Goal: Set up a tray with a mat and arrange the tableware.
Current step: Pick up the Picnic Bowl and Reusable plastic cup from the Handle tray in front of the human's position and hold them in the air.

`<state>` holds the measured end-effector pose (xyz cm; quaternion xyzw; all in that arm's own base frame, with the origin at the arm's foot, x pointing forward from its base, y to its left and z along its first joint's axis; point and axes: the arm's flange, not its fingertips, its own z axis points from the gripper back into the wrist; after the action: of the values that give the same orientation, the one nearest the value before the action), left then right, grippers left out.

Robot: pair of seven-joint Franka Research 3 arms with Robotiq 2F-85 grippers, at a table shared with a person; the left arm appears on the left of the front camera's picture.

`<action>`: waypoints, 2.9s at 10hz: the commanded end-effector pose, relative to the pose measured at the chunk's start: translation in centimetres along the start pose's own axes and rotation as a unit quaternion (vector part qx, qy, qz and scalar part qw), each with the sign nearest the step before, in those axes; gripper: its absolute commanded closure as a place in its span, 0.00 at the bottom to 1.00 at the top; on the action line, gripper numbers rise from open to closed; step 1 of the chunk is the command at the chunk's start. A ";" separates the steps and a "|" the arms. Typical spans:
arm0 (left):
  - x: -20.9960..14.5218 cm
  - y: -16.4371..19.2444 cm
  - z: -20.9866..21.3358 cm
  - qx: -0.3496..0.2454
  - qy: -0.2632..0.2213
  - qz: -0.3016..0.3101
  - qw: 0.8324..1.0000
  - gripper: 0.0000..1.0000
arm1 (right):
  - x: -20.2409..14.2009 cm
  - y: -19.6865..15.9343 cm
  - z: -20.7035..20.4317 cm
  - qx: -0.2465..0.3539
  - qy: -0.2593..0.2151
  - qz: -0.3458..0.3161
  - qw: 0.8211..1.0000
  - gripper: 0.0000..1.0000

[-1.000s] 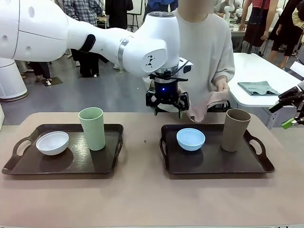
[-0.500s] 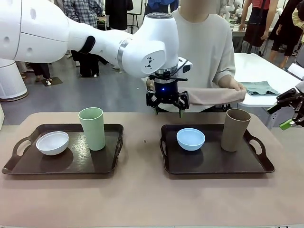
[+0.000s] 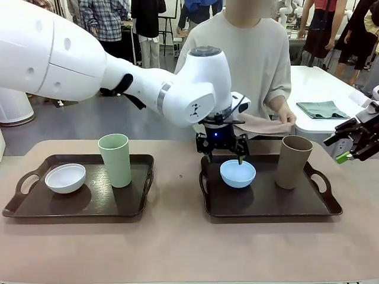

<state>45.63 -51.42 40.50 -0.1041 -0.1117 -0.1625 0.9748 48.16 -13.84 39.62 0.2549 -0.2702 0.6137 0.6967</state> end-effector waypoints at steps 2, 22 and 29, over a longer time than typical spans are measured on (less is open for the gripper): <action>0.5 0.7 -1.3 -0.011 0.002 0.026 1.000 0.00 | -0.1 -1.5 -2.0 0.048 -0.029 0.028 0.998 0.00; 4.4 2.5 -6.1 0.001 0.035 0.070 0.997 0.00 | 0.9 -4.0 -11.2 0.055 0.002 -0.014 0.998 0.00; 4.6 2.3 -7.7 0.013 0.060 0.073 0.995 0.00 | 1.4 -4.7 -13.8 0.079 0.000 -0.007 0.997 0.00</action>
<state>51.65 -51.87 33.69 -0.0944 -0.0515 -0.1066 0.9885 52.93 -4.45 30.86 0.3049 -0.2132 0.6354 0.6767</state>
